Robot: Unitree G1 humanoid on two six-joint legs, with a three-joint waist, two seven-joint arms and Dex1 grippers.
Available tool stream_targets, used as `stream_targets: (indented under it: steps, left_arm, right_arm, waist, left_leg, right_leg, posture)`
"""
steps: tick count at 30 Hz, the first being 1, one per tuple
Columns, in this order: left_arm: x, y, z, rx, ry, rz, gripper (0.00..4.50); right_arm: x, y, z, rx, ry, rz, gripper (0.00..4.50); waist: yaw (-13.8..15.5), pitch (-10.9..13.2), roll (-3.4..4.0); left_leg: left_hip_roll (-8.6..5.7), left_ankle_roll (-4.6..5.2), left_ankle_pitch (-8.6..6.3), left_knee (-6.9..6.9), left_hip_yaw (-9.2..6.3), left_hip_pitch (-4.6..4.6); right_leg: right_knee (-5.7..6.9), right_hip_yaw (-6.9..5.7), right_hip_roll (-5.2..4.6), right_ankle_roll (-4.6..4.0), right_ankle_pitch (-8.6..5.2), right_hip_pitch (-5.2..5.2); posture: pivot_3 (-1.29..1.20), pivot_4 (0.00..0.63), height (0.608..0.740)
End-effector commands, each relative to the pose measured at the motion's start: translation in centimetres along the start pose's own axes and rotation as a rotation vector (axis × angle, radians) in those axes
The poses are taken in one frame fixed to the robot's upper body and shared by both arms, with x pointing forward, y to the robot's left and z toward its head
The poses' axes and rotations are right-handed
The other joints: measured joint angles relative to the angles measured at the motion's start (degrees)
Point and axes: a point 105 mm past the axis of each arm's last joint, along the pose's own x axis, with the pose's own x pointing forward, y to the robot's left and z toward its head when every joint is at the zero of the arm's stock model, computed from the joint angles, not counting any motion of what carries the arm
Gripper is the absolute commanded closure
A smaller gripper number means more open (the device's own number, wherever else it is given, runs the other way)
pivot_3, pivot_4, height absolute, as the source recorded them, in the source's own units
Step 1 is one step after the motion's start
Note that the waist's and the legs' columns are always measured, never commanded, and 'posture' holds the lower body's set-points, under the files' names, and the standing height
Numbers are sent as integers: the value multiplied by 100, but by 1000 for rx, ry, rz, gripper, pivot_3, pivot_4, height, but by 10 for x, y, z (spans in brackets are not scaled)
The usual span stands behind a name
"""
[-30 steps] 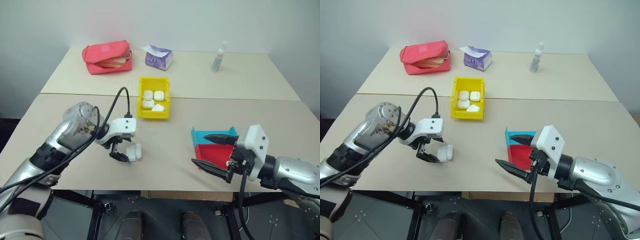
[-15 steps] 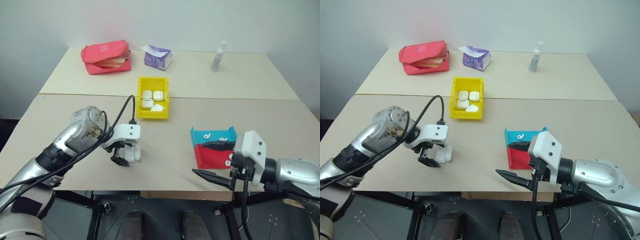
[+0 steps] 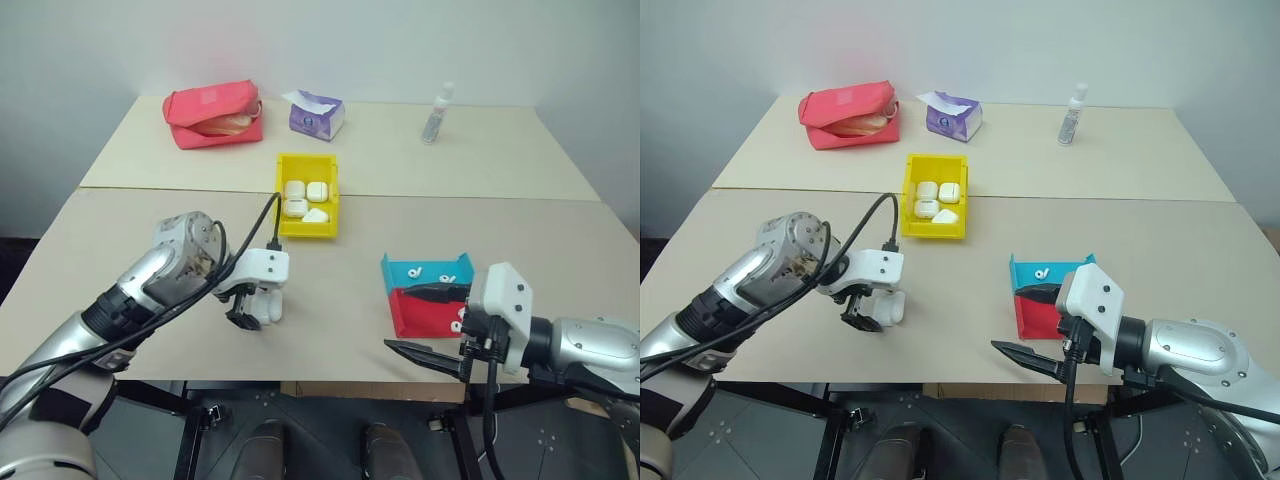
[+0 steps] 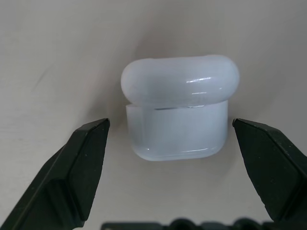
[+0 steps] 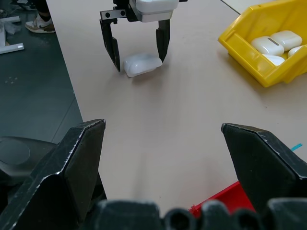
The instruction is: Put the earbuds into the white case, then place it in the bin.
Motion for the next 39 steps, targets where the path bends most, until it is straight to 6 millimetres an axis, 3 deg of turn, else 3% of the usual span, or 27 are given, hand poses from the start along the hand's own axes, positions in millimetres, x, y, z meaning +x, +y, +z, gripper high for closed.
stream_targets:
  steps: [1,10,16,20,27,34,39]
  left_arm:
    - [-4,0,7,44,19,4,33]
    - [-1,1,1,37,61,7,33]
    - [0,-1,-1,33,63,1,1694]
    - [-4,3,-3,0,38,34,1687]
    - [-39,23,5,-70,-280,227,1687]
    - [-107,41,29,-172,-895,611,1687]
    - [-128,40,49,-260,-1189,655,1687]
  right_arm:
    - [0,4,9,-45,-29,2,0]
    - [1,6,9,-40,-35,-4,0]
    - [1,6,9,-39,-39,-9,0]
    - [2,5,9,-40,-42,-11,0]
    - [2,5,8,-32,-50,-21,0]
    - [-3,-4,4,-9,-42,-37,0]
    - [-4,-11,3,-20,-33,-33,0]
  waist:
    - [-1,0,0]
    - [-2,0,0]
    - [-2,0,0]
    - [-3,0,0]
    - [-8,0,0]
    - [4,0,-1]
    - [-1,-2,-5]
  left_leg:
    - [0,0,0,0,0,0]
    - [0,0,0,1,-1,1]
    - [0,0,0,2,-1,1]
    - [0,0,0,2,-1,1]
    - [3,0,0,5,-16,-2]
    - [3,2,-1,10,-38,3]
    - [2,1,-1,17,-50,7]
  right_leg:
    - [0,0,0,0,0,0]
    - [1,0,0,0,0,0]
    - [1,0,0,0,0,0]
    - [1,0,0,0,0,0]
    - [3,-1,0,0,0,-3]
    - [4,2,0,1,1,2]
    - [6,-4,0,1,1,11]
  posture:
    - [0,150,740]
    - [0,150,740]
    - [0,150,740]
    - [0,150,740]
    - [0,150,740]
    - [0,150,740]
    - [0,150,740]
